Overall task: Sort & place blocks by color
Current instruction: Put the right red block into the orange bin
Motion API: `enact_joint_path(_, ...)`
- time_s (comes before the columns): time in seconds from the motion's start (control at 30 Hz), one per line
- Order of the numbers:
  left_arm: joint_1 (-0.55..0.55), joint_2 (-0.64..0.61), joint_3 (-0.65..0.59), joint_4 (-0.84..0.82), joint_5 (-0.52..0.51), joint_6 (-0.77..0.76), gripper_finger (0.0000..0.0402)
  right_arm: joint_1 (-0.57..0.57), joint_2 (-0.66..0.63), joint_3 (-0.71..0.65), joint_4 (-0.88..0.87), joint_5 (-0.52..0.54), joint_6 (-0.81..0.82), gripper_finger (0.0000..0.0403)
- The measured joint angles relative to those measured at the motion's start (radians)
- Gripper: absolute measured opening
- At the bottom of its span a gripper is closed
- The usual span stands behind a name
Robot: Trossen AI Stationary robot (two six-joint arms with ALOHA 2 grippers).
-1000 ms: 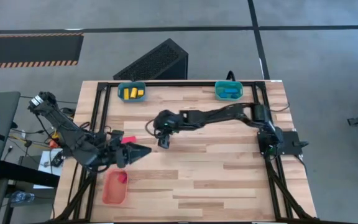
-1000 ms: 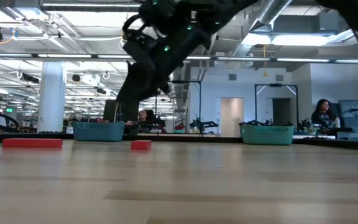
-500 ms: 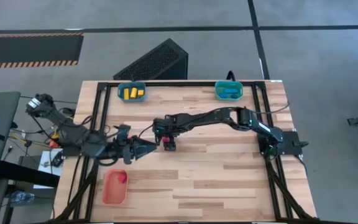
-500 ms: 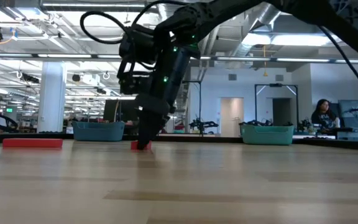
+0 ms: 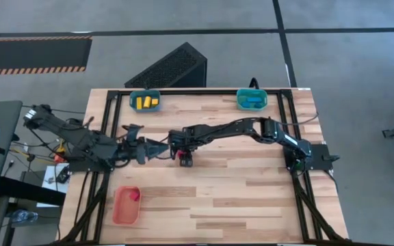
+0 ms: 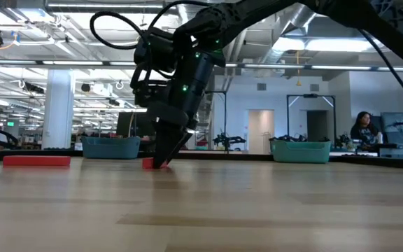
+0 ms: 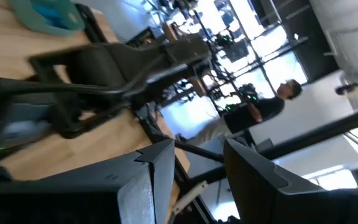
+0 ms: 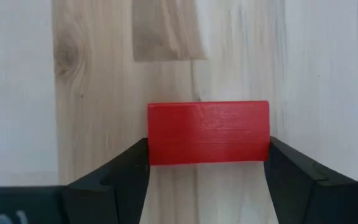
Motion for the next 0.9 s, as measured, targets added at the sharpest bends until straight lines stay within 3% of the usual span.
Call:
enact_joint_path(0.23, 0.002, -0.098, 0.0, -0.181, -0.078, -0.009, 0.0123, -0.021, -0.068, -0.002, -0.021, -0.008, 0.003, 0.0262)
enact_joint_path(0.37, 0.002, -0.115, 0.0, -0.317, -0.101, -0.116, 0.0123, -0.02, -0.138, -0.002, -0.027, 0.009, -0.005, 0.0262)
enact_joint_path(0.63, 0.006, -0.104, 0.0, -0.41, -0.245, -0.162, 0.0132, 0.015, -0.282, 0.0, -0.054, 0.209, -0.105, 0.0262)
enact_joint_path(0.73, 0.025, -0.099, 0.001, -0.423, -0.3, -0.161, 0.0151, 0.027, -0.322, 0.0, -0.049, 0.23, -0.172, 0.0262)
enact_joint_path(0.9, 0.107, -0.094, -0.001, -0.464, -0.225, -0.161, 0.0195, 0.038, -0.374, 0.002, -0.008, 0.228, -0.311, 0.0262)
